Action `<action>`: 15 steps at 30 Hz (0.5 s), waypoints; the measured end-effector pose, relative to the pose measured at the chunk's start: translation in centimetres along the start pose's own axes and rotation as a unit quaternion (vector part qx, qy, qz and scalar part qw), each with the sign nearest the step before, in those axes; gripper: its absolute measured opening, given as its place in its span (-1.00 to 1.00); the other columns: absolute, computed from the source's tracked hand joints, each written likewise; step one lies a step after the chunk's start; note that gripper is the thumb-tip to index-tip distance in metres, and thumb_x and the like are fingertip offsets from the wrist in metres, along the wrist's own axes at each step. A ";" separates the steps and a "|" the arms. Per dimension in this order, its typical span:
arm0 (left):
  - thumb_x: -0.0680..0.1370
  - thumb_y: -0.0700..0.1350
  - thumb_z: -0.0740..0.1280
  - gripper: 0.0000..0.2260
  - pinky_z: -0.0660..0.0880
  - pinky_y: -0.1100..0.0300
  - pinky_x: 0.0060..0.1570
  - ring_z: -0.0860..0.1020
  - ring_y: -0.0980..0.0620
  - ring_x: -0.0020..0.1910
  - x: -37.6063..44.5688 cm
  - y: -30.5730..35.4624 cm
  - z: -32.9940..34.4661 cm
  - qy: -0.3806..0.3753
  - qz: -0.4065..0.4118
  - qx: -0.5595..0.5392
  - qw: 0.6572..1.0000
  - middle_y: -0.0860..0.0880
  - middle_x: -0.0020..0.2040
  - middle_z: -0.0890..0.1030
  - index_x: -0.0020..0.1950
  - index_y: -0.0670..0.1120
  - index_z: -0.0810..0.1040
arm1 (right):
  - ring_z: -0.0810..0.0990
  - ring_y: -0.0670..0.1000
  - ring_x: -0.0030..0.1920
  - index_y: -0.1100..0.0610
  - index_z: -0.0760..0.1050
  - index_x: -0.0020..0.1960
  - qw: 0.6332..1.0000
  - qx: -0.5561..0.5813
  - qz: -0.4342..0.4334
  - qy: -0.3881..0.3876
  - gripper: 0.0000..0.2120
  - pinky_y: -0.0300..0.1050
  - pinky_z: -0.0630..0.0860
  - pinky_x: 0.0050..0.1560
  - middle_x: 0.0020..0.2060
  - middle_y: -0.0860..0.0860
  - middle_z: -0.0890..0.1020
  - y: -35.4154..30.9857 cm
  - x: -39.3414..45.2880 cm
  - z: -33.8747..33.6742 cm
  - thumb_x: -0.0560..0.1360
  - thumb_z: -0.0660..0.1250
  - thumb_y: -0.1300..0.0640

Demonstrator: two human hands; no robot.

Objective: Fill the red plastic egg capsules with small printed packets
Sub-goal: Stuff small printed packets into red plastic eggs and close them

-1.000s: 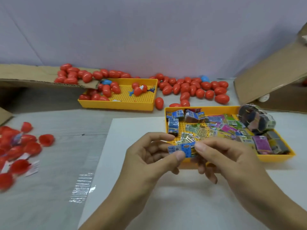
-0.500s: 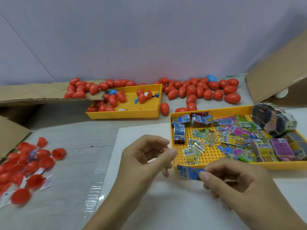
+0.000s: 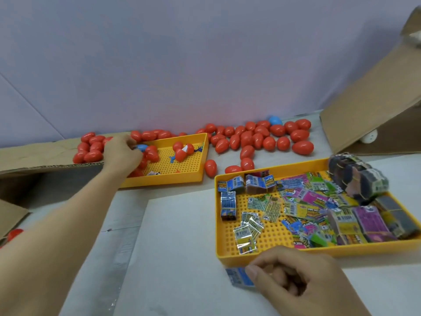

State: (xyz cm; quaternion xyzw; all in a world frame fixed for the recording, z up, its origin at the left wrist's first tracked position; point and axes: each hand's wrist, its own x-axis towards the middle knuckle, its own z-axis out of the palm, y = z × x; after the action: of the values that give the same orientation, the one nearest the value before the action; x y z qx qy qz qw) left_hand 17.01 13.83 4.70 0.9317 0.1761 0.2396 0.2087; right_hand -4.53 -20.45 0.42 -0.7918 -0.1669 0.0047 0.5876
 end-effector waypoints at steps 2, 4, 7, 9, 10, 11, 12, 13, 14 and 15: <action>0.54 -0.19 0.35 -0.79 0.54 0.00 -0.03 0.60 -0.22 0.02 0.9 -0.3 0.4 -0.056 0.020 0.078 0.995 -0.25 0.04 0.65 0.14 -0.23 0.63 | 0.38 -0.17 -0.53 -0.08 0.65 -0.26 0.999 0.026 0.018 -0.007 -0.90 -0.40 0.29 -0.47 -0.51 0.06 0.53 -0.1 0.1 0.0 0.32 0.56 0.07; 0.58 -0.10 0.32 -0.77 0.49 0.06 -0.18 0.59 -0.18 -0.07 1.3 0.2 0.9 -0.101 0.023 0.113 0.988 -0.23 -0.02 0.65 0.13 -0.18 0.65 | 0.38 -0.17 -0.54 -0.09 0.65 -0.29 0.998 0.057 0.033 -0.006 -0.88 -0.39 0.29 -0.47 -0.52 0.07 0.53 -0.2 0.2 0.0 0.27 0.54 -0.09; 0.60 -0.05 0.26 -0.73 0.39 0.12 -0.31 0.56 -0.12 -0.18 1.3 0.9 1.8 -0.110 0.053 0.126 0.985 -0.17 -0.21 0.61 -0.08 -0.16 0.69 | 0.36 -0.17 -0.55 -0.05 0.65 -0.33 0.996 0.077 0.043 0.012 -0.70 -0.37 0.29 -0.47 -0.55 0.04 0.51 -0.2 0.4 0.1 0.16 0.44 -0.27; 0.61 0.02 0.20 -0.64 0.46 0.02 -0.15 0.55 -0.19 -0.11 1.4 1.3 2.5 -0.104 0.076 0.169 0.977 -0.20 -0.21 0.60 -0.16 -0.16 0.68 | 0.36 -0.16 -0.54 -0.03 0.64 -0.35 0.995 0.082 0.054 0.013 -0.67 -0.36 0.29 -0.47 -0.56 0.04 0.49 -0.2 0.5 0.1 0.15 0.43 -0.29; 0.63 0.07 0.17 -0.60 0.48 -0.03 -0.04 0.54 -0.21 -0.07 1.4 1.5 2.7 -0.099 0.073 0.183 0.976 -0.21 -0.18 0.60 -0.14 -0.14 0.67 | 0.35 -0.15 -0.54 -0.03 0.64 -0.35 0.995 0.082 0.056 0.013 -0.66 -0.35 0.28 -0.47 -0.56 0.04 0.48 -0.1 0.6 0.2 0.15 0.42 -0.30; 0.64 0.12 0.14 -0.56 0.48 -0.05 0.01 0.54 -0.22 -0.05 1.4 1.8 2.9 -0.095 0.063 0.187 0.976 -0.21 -0.17 0.61 -0.12 -0.14 0.67 | 0.35 -0.15 -0.54 -0.03 0.63 -0.36 0.995 0.079 0.057 0.013 -0.66 -0.35 0.27 -0.47 -0.57 0.04 0.47 0.0 0.6 0.2 0.16 0.42 -0.31; 0.64 0.15 0.13 -0.54 0.48 -0.06 0.02 0.55 -0.22 -0.03 1.5 1.8 3.1 -0.091 0.052 0.188 0.977 -0.21 -0.16 0.62 -0.09 -0.14 0.67 | 0.35 -0.15 -0.54 -0.02 0.63 -0.36 0.995 0.077 0.058 0.012 -0.65 -0.34 0.27 -0.46 -0.57 0.03 0.46 0.0 0.6 0.2 0.16 0.41 -0.31; 0.65 0.15 0.12 -0.54 0.49 -0.06 0.00 0.55 -0.24 0.00 1.6 1.9 3.3 -0.088 0.045 0.192 0.976 -0.21 -0.13 0.63 -0.05 -0.14 0.67 | 0.34 -0.15 -0.54 -0.02 0.62 -0.36 0.995 0.076 0.059 0.012 -0.64 -0.34 0.26 -0.46 -0.58 0.02 0.45 0.0 0.6 0.2 0.16 0.41 -0.32; 0.65 0.15 0.12 -0.55 0.49 -0.06 -0.03 0.54 -0.25 0.03 1.6 2.1 3.5 -0.085 0.041 0.196 0.976 -0.22 -0.11 0.63 0.00 -0.13 0.67 | 0.34 -0.15 -0.53 -0.01 0.62 -0.37 0.995 0.078 0.061 0.011 -0.63 -0.34 0.26 -0.46 -0.58 0.00 0.44 0.1 0.7 0.2 0.17 0.40 -0.32; 0.66 0.13 0.13 -0.58 0.50 -0.05 -0.07 0.54 -0.26 0.05 1.5 2.3 3.6 -0.080 0.038 0.194 0.977 -0.22 -0.09 0.63 0.04 -0.12 0.67 | 0.34 -0.15 -0.53 0.00 0.61 -0.37 0.995 0.079 0.064 0.009 -0.63 -0.35 0.25 -0.45 -0.58 -0.01 0.43 0.1 0.7 0.2 0.17 0.40 -0.31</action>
State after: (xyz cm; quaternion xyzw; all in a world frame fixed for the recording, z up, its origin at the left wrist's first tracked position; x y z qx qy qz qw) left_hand 20.68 11.42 3.47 0.9765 0.1667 0.1332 0.0286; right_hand -3.88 -20.12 0.44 -0.7521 -0.1096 0.0483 0.6481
